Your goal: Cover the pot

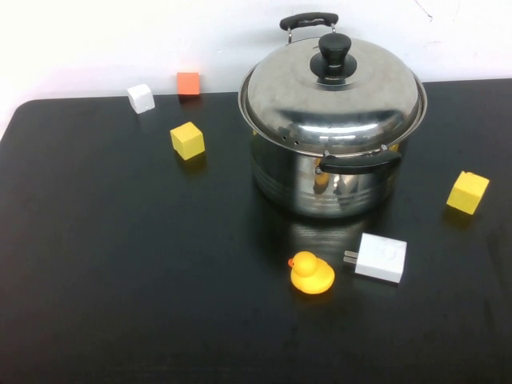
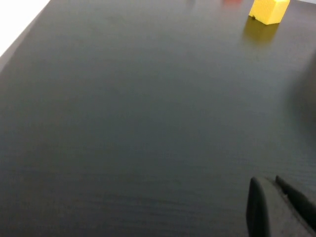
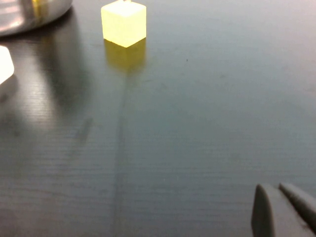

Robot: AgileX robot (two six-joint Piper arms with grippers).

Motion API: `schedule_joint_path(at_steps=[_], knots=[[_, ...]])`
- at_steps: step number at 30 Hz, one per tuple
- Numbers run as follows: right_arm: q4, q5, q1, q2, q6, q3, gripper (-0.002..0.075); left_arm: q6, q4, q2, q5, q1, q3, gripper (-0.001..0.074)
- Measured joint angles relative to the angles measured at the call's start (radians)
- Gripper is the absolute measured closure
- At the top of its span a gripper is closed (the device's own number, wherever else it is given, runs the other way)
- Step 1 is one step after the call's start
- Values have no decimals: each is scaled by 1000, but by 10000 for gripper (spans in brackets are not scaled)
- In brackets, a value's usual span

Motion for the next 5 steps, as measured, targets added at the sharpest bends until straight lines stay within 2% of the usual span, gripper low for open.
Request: schedule_joint_path(at_steps=[5], knots=[[0, 0, 0, 0, 0, 0, 728, 0, 0, 0, 0, 0, 0, 737]])
